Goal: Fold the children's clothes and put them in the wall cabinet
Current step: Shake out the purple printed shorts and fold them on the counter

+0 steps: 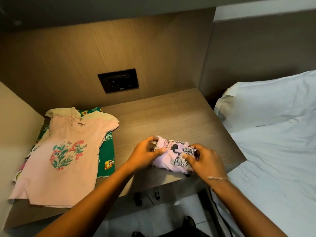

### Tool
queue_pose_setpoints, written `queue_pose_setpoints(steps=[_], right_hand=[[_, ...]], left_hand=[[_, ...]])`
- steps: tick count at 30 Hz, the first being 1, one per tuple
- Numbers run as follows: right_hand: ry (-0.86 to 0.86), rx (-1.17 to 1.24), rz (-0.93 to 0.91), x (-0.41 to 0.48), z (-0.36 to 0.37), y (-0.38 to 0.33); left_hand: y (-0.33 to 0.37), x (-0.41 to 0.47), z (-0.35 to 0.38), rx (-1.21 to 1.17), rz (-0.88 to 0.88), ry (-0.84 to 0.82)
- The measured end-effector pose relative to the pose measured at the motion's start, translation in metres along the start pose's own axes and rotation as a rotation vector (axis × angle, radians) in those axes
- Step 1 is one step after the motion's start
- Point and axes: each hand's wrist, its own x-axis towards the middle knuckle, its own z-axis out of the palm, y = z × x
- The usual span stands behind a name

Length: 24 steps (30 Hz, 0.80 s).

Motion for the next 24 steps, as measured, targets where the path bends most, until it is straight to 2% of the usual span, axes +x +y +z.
queue_pose_setpoints(steps=[2, 4, 7, 9, 11, 13, 15, 18, 21, 24], right_hand=[[-0.01, -0.198, 0.043, 0.013, 0.004, -0.003], [-0.03, -0.31, 0.041, 0.024, 0.007, -0.004], [-0.131, -0.349, 0.044, 0.032, 0.011, 0.002], [-0.207, -0.323, 0.032, 0.037, 0.011, 0.005], [-0.262, -0.287, 0.034, 0.043, 0.008, 0.005], [-0.299, -0.266, 0.054, 0.046, 0.007, 0.003], [-0.343, -0.236, 0.101, 0.047, 0.012, 0.001], [-0.336, -0.141, 0.165, 0.045, 0.019, -0.002], [-0.292, -0.026, 0.209, 0.038, 0.02, 0.004], [-0.176, 0.091, 0.245, 0.027, 0.009, 0.016]], left_hand=[[0.001, 0.018, 0.003, 0.21, -0.049, 0.044], [0.004, 0.034, 0.008, 0.491, -0.019, 0.132], [0.005, 0.035, 0.019, 0.765, 0.071, 0.263], [0.001, 0.016, 0.022, 0.726, 0.096, 0.428], [-0.013, -0.01, 0.023, 0.671, -0.002, 0.523], [-0.024, -0.036, 0.027, 0.687, -0.202, 0.461], [-0.028, -0.044, 0.037, 0.629, -0.308, 0.378], [-0.014, -0.03, 0.051, 0.529, -0.315, 0.352], [-0.003, -0.015, 0.053, 0.381, -0.302, 0.399], [0.009, -0.003, 0.06, 0.209, -0.214, 0.356]])
